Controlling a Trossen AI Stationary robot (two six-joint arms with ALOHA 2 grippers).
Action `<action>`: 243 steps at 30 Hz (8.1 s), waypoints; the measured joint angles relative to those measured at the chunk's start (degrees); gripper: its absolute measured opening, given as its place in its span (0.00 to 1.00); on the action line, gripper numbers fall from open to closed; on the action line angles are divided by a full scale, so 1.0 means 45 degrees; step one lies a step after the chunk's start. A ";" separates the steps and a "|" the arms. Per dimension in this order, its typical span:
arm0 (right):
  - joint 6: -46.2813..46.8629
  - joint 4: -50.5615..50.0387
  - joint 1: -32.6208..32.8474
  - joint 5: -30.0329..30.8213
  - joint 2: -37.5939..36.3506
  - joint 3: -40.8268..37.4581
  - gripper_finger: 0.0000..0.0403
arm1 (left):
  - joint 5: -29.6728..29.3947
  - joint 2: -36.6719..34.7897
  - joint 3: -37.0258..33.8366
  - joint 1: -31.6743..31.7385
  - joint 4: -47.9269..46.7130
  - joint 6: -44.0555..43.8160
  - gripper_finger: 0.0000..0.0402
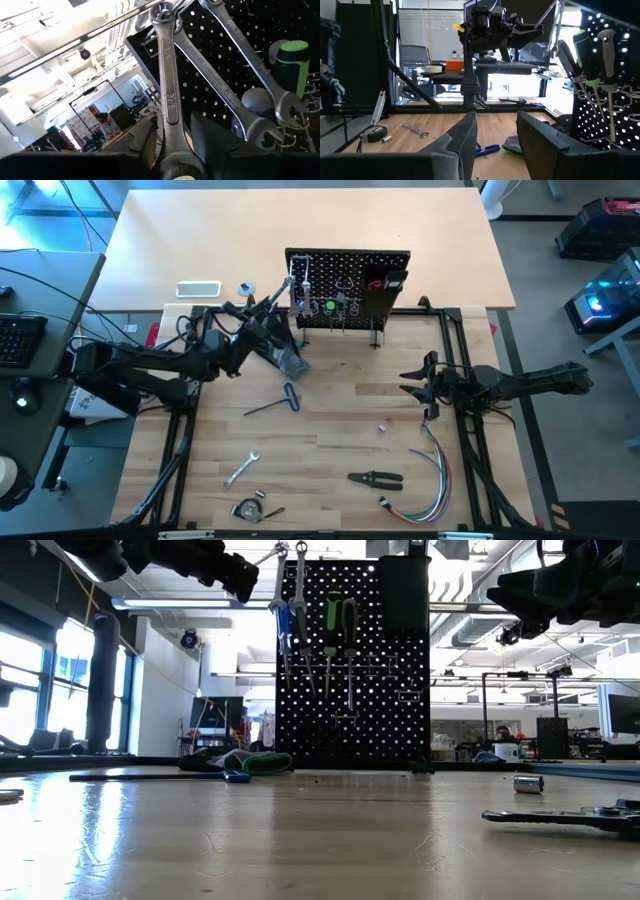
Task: Hang tools onto peg board
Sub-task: Hang the silver wrench on the pegboard
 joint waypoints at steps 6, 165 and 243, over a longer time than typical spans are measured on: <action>0.0000 0.0001 -0.0001 0.0038 0.0000 0.0000 0.33 | 0.0217 0.0529 0.0376 0.0271 -0.0044 -0.0009 0.26; 0.3163 0.9651 0.0976 -0.1928 1.5014 0.1588 0.33 | 0.7194 0.7059 0.4376 -0.4660 -0.6199 -0.8656 0.00; 0.2026 -0.2254 0.1321 0.2033 1.7552 0.7442 0.07 | 1.0513 1.0711 0.4516 -0.3140 -0.8803 -1.0453 0.02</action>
